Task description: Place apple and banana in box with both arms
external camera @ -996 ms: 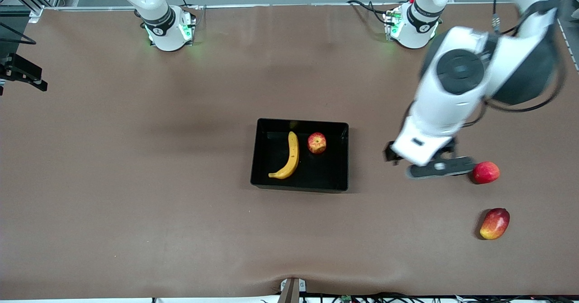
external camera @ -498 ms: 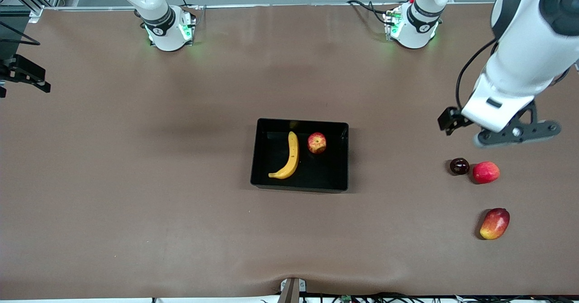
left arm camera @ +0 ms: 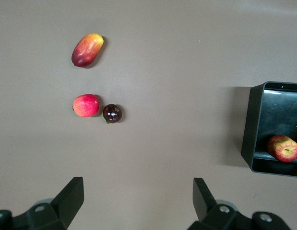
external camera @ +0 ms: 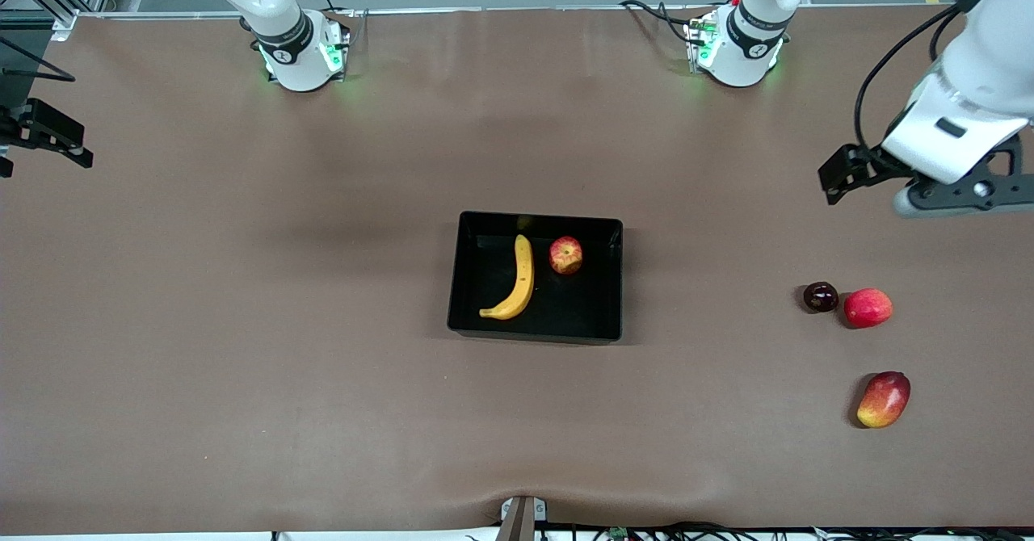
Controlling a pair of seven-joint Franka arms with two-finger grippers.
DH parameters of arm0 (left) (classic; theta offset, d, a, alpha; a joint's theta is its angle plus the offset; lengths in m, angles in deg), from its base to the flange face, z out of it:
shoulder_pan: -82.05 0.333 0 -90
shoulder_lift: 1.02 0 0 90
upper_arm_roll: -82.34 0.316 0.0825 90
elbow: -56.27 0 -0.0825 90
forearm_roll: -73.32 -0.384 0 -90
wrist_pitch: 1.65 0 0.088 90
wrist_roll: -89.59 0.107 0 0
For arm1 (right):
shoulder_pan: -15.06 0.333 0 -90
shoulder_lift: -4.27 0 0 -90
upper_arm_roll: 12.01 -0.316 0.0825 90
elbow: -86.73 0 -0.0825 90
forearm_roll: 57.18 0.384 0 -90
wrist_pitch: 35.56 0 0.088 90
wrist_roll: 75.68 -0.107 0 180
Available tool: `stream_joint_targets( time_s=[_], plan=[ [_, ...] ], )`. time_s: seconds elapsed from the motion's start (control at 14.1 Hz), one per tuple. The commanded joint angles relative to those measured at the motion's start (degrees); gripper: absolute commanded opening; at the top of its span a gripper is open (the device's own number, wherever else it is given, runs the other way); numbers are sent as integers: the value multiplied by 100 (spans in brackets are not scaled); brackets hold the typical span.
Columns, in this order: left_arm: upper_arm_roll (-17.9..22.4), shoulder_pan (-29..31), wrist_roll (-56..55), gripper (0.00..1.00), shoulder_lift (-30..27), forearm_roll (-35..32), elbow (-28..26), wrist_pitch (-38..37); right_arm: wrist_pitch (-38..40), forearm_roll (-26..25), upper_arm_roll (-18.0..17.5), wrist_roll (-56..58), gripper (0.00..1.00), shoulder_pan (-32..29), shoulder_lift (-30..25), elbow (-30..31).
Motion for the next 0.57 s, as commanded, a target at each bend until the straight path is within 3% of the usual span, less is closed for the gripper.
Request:
stream_joint_targets(
  time_s=[0.0, 0.07, 0.5],
  plan=[
    [92, -14, 82, 100, -542, 138, -628, 238, -6, -9, -7, -30, 100, -2, -20, -46],
    [241, -75, 74, 100, -534, 190, -593, 229, -6, -9, -7, -30, 100, 7, -20, -46],
    [207, 21, 82, 100, -384, 392, -496, 273, -6, -9, -7, -30, 100, -2, -20, -46]
  ],
)
